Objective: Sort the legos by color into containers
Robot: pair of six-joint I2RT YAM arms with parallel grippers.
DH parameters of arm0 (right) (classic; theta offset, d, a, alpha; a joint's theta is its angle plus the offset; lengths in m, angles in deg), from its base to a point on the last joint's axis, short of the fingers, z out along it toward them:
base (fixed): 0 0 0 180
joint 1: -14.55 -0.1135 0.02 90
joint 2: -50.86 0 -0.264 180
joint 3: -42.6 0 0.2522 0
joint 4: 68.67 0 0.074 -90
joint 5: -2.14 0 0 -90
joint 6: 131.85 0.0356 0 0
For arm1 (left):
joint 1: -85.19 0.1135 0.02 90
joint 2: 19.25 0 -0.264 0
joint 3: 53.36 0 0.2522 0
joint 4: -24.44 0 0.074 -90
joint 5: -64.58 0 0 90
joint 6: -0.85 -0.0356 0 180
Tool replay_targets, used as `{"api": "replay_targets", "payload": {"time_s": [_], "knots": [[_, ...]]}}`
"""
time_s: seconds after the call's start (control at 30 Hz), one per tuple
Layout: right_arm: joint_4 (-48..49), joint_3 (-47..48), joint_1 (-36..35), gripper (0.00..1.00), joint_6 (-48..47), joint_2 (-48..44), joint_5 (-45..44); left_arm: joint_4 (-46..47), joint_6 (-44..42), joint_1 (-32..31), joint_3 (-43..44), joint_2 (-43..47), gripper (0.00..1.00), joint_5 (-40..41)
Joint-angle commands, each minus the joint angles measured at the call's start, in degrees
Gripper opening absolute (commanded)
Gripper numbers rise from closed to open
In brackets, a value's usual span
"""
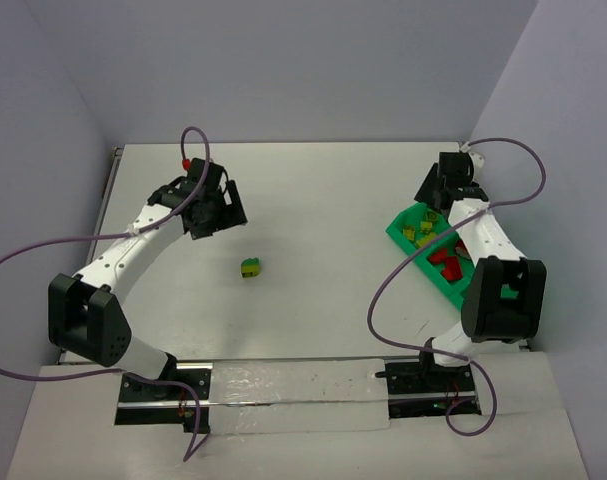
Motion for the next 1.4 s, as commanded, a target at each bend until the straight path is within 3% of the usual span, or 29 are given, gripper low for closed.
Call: {"api": "replay_targets", "payload": {"time_s": [0.0, 0.17, 0.4, 0.87, 1.17, 1.37], "knots": [[2.9, 1.6, -1.6, 0.75, -0.9, -5.0, 4.6, 0.5, -1.4, -0.7, -4.1, 2.8, 0.92, 1.6], [4.2, -1.3, -10.4, 0.75, -1.4, -10.7, 7.5, 0.3, -3.5, -6.8, -7.8, 0.6, 0.91, 7.1], [1.4, -3.2, -22.3, 0.76, -0.7, -12.1, 5.6, 4.6, -2.5, -10.3, -9.0, -3.3, 0.91, 4.5], [-0.4, -6.8, -22.8, 0.76, -1.2, -16.8, 4.9, 7.8, 2.0, -10.9, -7.8, -12.7, 0.95, 3.7], [-1.1, -7.7, -22.8, 0.77, -1.1, -17.4, 4.8, 12.0, 0.2, -16.0, -5.9, -14.8, 0.94, -4.1], [-1.1, -8.4, -22.8, 0.77, -0.8, -17.6, 4.9, 12.7, -1.6, -18.9, -6.8, -10.4, 0.93, -9.4]]}}
